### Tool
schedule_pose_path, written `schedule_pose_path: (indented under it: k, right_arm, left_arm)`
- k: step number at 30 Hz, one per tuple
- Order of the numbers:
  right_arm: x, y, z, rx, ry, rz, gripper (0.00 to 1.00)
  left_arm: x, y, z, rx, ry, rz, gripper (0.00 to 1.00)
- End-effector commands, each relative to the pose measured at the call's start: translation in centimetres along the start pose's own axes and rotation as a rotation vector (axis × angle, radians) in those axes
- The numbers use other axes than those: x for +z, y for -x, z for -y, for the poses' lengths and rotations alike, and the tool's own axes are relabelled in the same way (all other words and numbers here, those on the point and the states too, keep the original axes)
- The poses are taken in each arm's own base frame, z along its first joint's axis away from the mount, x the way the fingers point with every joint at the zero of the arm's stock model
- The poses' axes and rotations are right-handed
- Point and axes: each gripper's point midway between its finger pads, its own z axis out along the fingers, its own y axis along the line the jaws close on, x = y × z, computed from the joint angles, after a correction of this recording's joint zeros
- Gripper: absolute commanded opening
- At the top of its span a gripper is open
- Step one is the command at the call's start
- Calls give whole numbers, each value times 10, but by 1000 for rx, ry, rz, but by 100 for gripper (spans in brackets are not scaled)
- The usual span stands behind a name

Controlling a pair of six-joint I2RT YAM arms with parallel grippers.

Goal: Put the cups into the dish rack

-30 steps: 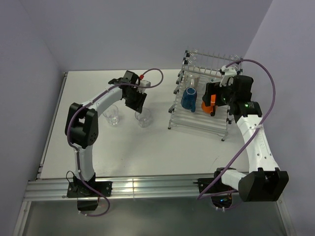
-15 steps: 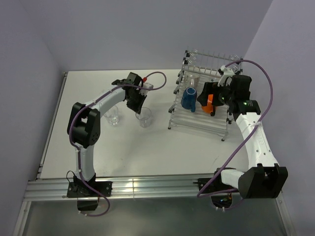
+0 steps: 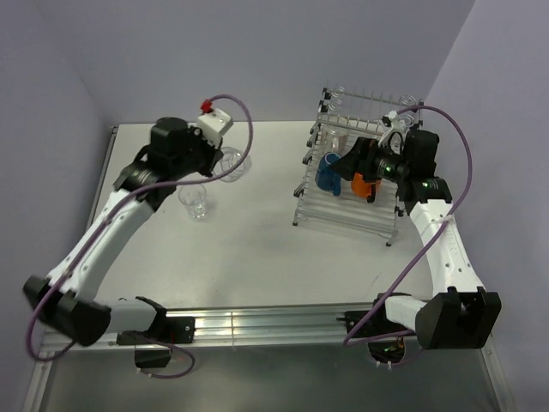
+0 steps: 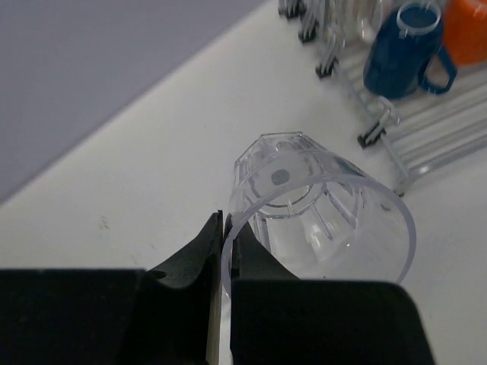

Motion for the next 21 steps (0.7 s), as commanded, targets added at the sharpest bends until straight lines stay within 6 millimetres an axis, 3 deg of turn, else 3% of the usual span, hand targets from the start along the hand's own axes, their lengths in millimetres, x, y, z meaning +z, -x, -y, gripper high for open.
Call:
schedule_pose_path:
  k: [1, 3, 4, 6, 7, 8, 10, 16, 21]
  right_arm:
    - [-4, 20, -46, 44, 220, 59, 100]
    - [-4, 23, -56, 69, 275, 67, 100]
    - [-5, 26, -65, 108, 323, 81, 100]
    - [-5, 29, -79, 149, 394, 88, 100]
    - [-7, 33, -90, 189, 445, 93, 100]
    - [-4, 28, -107, 197, 497, 66, 100]
    - [0, 28, -124, 223, 556, 47, 100]
    - [19, 8, -176, 249, 751, -54, 100]
    - [41, -7, -199, 270, 820, -138, 100]
  left_arm:
    - [-37, 56, -10, 84, 87, 307, 0]
    - [-48, 62, -8, 134, 99, 392, 0]
    - [-70, 73, -7, 164, 116, 465, 0]
    - [-85, 80, -7, 250, 159, 582, 0]
    - [-113, 90, -5, 284, 190, 674, 0]
    - [-109, 76, -3, 348, 207, 676, 0]
    - [-140, 89, 3, 415, 244, 805, 0]
    - [-166, 81, 21, 564, 268, 878, 0]
    - [-173, 62, 37, 704, 263, 903, 0]
